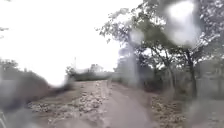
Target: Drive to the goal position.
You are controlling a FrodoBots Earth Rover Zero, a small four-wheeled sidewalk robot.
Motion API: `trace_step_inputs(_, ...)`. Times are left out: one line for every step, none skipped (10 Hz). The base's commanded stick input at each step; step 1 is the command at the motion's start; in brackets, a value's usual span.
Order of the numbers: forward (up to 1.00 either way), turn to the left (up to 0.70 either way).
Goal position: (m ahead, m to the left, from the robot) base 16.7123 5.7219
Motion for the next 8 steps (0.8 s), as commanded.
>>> trace_step_inputs(0.70,0.00)
trace_step_inputs(0.70,0.00)
trace_step_inputs(0.70,0.00)
trace_step_inputs(0.70,0.03)
trace_step_inputs(0.70,0.08)
trace_step_inputs(0.70,0.13)
trace_step_inputs(0.70,0.07)
trace_step_inputs(0.70,0.00)
